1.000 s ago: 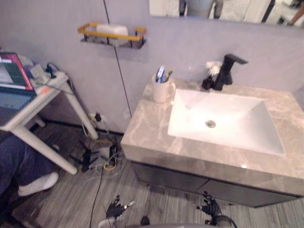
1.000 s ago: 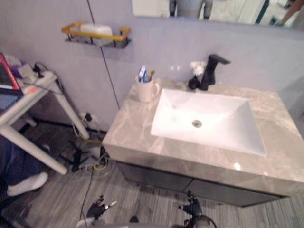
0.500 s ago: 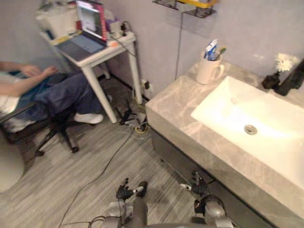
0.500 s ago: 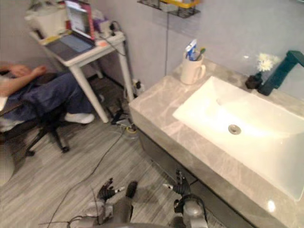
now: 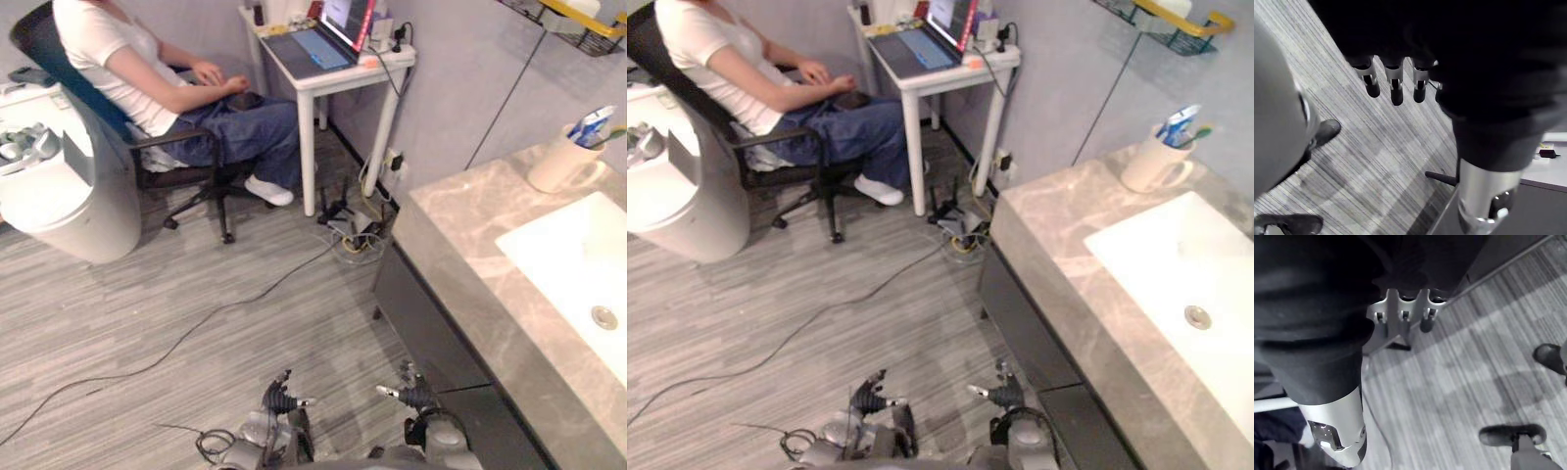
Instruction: Organize washtable
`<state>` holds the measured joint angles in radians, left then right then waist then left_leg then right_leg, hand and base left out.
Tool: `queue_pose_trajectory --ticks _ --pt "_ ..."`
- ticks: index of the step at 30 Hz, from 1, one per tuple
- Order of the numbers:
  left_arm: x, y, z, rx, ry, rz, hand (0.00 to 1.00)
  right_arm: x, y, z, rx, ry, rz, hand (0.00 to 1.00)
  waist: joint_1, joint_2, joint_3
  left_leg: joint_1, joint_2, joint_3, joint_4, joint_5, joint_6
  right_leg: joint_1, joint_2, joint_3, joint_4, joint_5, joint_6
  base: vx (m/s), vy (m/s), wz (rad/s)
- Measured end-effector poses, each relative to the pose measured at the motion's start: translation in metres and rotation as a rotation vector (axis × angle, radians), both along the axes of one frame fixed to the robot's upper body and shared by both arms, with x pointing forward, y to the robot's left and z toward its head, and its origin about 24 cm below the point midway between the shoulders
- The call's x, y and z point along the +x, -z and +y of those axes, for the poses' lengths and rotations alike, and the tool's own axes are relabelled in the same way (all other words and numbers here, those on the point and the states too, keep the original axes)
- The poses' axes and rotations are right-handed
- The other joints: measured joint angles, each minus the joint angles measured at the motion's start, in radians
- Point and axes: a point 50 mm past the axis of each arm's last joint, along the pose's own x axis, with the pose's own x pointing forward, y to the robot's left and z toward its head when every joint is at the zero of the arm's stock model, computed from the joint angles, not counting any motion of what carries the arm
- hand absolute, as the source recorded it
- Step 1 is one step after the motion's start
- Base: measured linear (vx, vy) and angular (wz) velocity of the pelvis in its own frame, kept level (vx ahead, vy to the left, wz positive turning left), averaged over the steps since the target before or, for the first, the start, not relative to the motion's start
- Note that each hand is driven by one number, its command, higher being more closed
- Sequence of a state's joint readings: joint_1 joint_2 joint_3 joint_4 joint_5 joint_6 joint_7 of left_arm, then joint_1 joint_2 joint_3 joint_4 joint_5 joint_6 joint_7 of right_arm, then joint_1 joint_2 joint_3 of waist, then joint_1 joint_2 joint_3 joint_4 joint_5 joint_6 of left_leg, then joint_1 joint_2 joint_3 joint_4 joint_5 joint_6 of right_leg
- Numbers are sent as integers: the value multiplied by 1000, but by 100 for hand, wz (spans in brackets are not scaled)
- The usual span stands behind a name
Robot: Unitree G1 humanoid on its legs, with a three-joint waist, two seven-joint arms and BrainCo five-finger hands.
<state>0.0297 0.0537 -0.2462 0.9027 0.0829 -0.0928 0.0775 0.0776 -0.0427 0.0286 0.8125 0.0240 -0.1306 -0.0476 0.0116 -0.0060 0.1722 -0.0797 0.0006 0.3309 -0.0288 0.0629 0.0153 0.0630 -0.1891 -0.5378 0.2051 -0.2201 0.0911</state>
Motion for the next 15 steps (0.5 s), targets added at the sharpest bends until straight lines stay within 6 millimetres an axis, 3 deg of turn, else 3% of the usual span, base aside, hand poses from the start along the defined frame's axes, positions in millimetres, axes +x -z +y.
queue_pose_trajectory --ticks 3,8,10,12,13,15 --pt "-2 1 7 19 9 6 0 -7 6 3 3 -16 45 0 3 11 -2 22 -22 5 -70 9 -12 3 8 26 -35 27 5 -58 89 17" --pt "-6 2 17 35 -1 14 0 1 4 11 0 -57 28 0 9 -5 -6 22 -42 10 -63 2 -2 -5 -4 61 -43 30 18 25 39 -10" --pt "-4 -1 20 31 -11 -7 0 1 4 11 -3 -64 28 0 11 -32 -7 5 -77 -5 -17 -47 50 -29 -67 57 59 -10 90 172 70 11" --pt "-3 -2 16 14 -16 -13 0 -1 5 5 -21 -67 35 0 4 -35 -2 -8 -92 -43 37 -72 69 -93 -114 103 258 -13 78 183 58 46" --pt "-3 -2 16 14 -15 -14 0 -3 5 2 -26 -67 44 0 2 -17 6 -10 -82 -88 83 -95 100 -172 -120 184 420 -15 50 290 103 73" --pt "-3 -2 17 14 -20 -14 0 -4 5 3 -22 -69 42 0 3 -14 9 2 -65 -139 117 -123 100 -215 -91 213 435 -67 37 297 78 72"
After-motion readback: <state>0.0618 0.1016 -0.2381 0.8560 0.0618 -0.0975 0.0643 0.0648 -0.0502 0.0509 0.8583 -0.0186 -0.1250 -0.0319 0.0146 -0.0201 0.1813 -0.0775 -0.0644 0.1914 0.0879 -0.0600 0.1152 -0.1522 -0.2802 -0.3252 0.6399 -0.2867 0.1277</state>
